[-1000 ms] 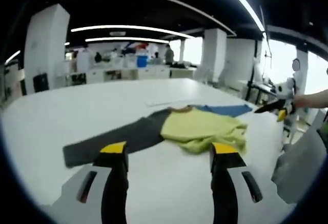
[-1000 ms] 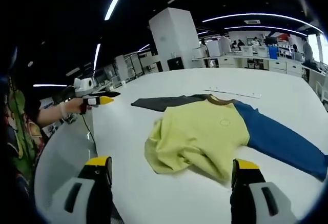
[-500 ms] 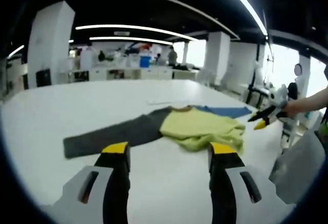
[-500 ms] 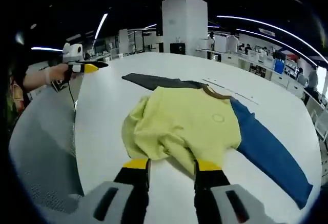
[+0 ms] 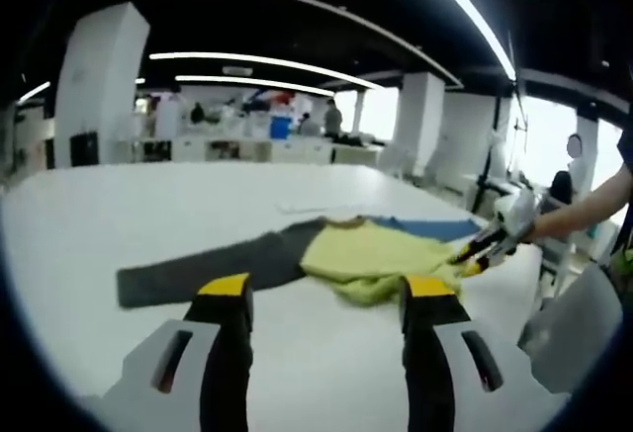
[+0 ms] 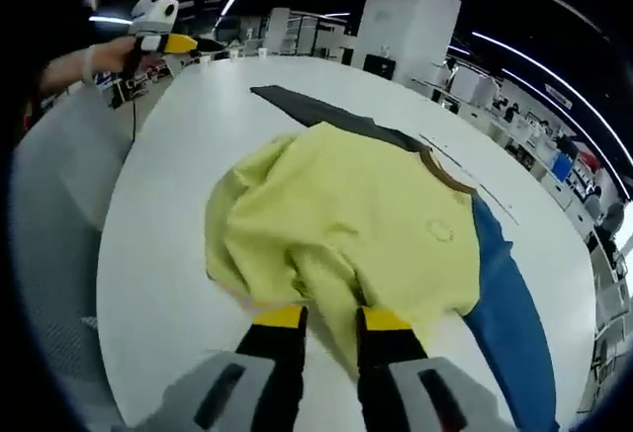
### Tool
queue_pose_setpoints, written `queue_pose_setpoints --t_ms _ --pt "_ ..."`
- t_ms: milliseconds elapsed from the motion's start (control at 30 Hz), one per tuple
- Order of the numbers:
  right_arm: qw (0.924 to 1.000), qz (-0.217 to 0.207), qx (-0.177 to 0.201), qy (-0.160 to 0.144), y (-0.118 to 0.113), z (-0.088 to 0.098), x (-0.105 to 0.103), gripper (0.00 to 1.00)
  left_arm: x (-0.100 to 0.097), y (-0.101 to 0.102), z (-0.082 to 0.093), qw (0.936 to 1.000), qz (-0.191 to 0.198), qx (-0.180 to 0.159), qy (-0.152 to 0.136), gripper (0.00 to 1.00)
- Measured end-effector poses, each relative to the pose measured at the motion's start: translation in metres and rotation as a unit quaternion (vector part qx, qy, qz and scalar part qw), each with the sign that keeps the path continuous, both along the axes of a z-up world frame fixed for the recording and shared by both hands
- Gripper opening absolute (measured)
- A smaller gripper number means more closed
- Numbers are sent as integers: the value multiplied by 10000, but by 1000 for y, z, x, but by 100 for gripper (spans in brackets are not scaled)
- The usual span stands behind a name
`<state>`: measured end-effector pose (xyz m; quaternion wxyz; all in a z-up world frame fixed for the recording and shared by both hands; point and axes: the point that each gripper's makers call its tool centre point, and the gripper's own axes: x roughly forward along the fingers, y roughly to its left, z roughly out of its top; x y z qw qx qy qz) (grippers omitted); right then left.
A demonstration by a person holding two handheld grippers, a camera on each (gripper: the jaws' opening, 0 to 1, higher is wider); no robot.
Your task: Fold the garment on the visible template until the final outline fits inside the template.
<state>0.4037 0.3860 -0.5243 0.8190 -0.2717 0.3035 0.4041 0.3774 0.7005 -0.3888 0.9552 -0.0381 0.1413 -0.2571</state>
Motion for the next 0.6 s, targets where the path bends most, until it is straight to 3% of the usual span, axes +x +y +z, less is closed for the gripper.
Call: queue_pose_setpoints --t_ms 67,167,300,467,500,600 --pt "10000 -58 15 77 -2 -1 1 0 0 0 0 10000 3 -22 -7 54" --pt "9988 -270 298 289 0 6 -1 0 0 -1 0 10000 14 -42 -6 54" --pt "9979 -340 462 284 -2 22 1 0 0 -2 0 10000 5 -59 -1 54" --pt "9961 -406 727 290 5 53 12 0 -1 -4 -2 9999 -32 -91 37 54" --pt "9953 -345 851 297 17 72 24 0 -1 -5 -2 9999 -49 -107 43 54" --pt "9966 -166 763 274 31 80 36 0 -1 -6 -4 9999 -72 -96 65 54"
